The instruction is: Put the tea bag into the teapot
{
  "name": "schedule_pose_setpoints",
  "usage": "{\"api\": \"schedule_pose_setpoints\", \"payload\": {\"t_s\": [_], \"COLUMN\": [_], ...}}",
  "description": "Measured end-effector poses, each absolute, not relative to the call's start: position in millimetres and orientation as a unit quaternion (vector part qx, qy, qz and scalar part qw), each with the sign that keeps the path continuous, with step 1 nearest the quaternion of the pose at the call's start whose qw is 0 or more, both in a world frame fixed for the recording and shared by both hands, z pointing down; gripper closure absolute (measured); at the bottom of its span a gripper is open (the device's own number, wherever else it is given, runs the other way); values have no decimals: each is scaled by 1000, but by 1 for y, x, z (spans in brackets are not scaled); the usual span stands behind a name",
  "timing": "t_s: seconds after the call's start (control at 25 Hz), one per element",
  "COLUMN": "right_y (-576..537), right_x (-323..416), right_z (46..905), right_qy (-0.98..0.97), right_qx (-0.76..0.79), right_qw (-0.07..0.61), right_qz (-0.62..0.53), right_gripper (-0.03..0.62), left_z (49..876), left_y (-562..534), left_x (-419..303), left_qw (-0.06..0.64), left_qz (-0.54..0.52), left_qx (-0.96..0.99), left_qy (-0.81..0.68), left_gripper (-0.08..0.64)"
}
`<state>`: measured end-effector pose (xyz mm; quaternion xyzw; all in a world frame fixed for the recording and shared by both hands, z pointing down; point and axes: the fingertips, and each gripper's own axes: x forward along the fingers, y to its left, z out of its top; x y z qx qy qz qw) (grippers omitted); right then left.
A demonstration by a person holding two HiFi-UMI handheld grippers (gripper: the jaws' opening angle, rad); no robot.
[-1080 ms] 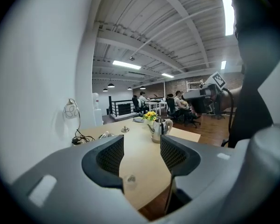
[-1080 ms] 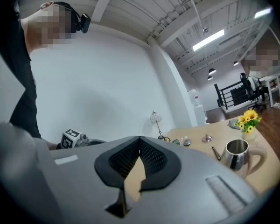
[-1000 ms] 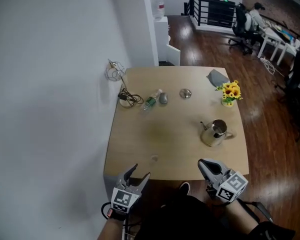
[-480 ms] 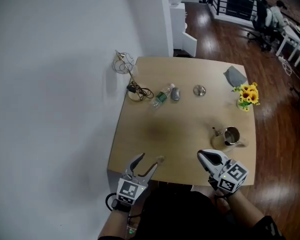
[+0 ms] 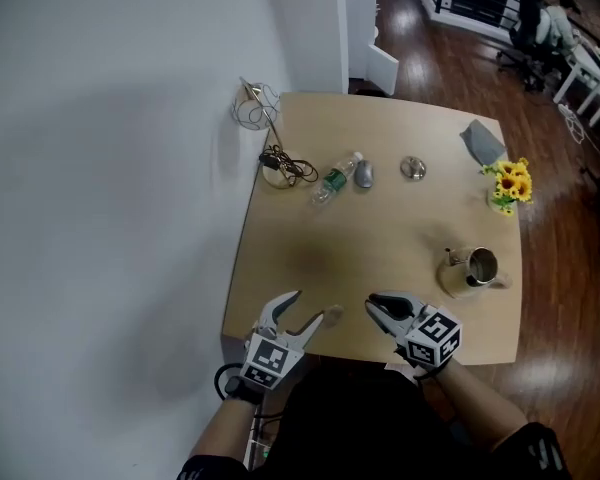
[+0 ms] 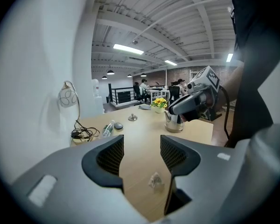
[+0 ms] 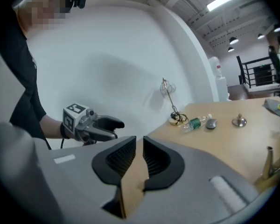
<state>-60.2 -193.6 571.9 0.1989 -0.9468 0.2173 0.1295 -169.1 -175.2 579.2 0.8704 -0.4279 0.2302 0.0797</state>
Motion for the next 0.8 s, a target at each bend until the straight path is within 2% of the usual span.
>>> {"api": "schedule_pose_setpoints", "payload": {"t_s": [0.16, 0.56, 0.8], "right_y": [-186, -168, -163], "right_x": [-95, -129, -129], "right_z": [626, 745, 779], "right_qy": [-938, -898, -880], "right_qx": [174, 140, 135], "right_qw": [192, 365, 415], "right_qz": [230, 201, 190], "right_gripper": [505, 483, 483], "left_z": [599, 631, 638], "left_y": [-178, -162, -151], "left_x": [-175, -188, -192], "left_qw": [90, 131, 141], "left_qz": [244, 249, 253], "left_qx": [873, 873, 870], "left_qy": [-413, -398, -400], "left_gripper": [319, 319, 319]}}
